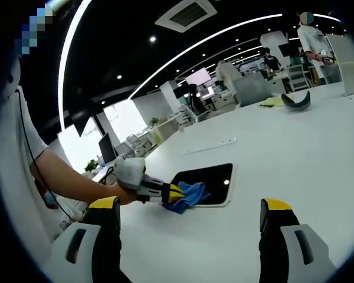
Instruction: Wipe the mirror surface with the cleaning cloth until all visible marks leave the cleaned area.
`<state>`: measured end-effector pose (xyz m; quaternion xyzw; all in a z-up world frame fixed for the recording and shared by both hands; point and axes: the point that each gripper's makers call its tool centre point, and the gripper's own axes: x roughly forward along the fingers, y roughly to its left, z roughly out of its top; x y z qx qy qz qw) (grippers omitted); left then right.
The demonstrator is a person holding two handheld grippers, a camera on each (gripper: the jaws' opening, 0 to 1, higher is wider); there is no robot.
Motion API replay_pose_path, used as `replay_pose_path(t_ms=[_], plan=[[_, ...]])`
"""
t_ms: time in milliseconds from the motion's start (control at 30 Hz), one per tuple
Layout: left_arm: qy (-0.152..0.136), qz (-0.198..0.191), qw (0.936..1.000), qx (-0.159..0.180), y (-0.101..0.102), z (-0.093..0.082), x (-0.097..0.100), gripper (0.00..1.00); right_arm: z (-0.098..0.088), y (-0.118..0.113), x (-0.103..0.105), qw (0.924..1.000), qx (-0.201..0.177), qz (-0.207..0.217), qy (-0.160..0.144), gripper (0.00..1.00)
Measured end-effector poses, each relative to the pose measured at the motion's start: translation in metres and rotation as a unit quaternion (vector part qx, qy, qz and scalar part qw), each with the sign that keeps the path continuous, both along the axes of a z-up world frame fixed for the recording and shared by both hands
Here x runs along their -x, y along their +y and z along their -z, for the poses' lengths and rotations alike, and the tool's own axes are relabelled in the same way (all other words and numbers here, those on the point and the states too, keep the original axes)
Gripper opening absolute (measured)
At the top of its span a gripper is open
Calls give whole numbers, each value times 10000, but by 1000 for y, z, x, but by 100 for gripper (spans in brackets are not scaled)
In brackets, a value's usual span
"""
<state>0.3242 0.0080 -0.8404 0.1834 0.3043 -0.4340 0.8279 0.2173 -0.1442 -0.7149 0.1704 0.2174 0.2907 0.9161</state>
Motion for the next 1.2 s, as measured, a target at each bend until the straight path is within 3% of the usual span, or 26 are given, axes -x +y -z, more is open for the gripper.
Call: replay_pose_path(t_ms=[400,600,767,867,1067,1200], plan=[[24,-30,10000,60,-16,0,-3,2,-1,4,-8,9989,214,-418,-85,100],[47,-43,9999,110,-28,0,-5,2,-1,-2,-16,9976,368,-529,-271,100],[66,-56,9998,181,-39,0,-4,2,6,9,-12,9907,681,-1087,-458,100],[47,-67,9998,203,-44,0,-5,2,9,12,-13,9889,740,-1213,-440,100],[85,-15,9994,325,-52,0,-4,2,5,15,-23,9870,770,-1239,-677,100],[35,16,9994,334,-58,1,-2,2,7,12,-30,9880,760,-1193,-615,100]])
